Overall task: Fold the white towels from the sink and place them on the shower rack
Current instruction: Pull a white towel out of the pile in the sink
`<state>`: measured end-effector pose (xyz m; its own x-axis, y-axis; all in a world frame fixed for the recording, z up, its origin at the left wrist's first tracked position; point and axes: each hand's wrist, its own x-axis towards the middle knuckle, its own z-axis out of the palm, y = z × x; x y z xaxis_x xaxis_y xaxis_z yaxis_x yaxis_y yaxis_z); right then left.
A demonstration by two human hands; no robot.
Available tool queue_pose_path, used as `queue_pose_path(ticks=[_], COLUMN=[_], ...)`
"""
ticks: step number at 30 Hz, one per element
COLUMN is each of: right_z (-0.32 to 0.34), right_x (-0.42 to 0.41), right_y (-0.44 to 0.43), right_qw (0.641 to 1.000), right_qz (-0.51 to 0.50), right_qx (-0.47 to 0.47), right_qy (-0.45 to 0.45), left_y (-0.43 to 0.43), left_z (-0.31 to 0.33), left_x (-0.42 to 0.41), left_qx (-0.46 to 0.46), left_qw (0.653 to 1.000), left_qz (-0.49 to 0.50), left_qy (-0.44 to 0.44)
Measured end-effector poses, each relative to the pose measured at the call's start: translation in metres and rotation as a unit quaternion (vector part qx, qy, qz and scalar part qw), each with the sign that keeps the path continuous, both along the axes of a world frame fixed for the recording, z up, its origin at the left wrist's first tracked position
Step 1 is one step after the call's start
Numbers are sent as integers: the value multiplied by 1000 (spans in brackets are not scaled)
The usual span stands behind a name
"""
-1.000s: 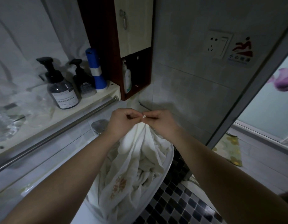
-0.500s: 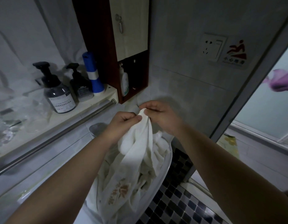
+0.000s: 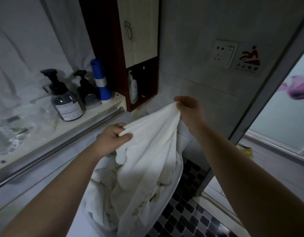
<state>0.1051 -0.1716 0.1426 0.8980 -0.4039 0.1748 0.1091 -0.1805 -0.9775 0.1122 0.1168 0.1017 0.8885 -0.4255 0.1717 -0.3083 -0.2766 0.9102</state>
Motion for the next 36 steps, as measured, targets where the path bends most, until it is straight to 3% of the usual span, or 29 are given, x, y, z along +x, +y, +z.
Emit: queue_pose_path(ticks=[8,14,17,22,26,29,33,36], right_z=[-19,-13,-7,-16,-23,-21,-16,-17], right_x=[0,11,19,19,17,18,18,19], right_y=[-2,-14,-14,-10,-14,-15,-17,-19], right_qw=[996,997,995,996,997,998,997,997], right_qz=[-54,-71,-83,-64,-39,-14,12,19], right_qx=[49,41,58,60,59,68,72,80], right_qy=[43,13,-5,6,6,4,-1,-2], left_y=[-1,7,9,16,21,23,23,23], left_z=[-7,7,9,0,-1,0,0,-4], left_x=[-7,-16,-16,-15,-15,-12,-11,-13], left_qx=[-73,9,-18,-40,-31,-51,8,-16], left_qw=[990,995,995,991,992,995,998,996], left_qz=[124,52,55,117,106,75,31,37], left_qy=[7,-82,-86,46,66,38,-46,-83])
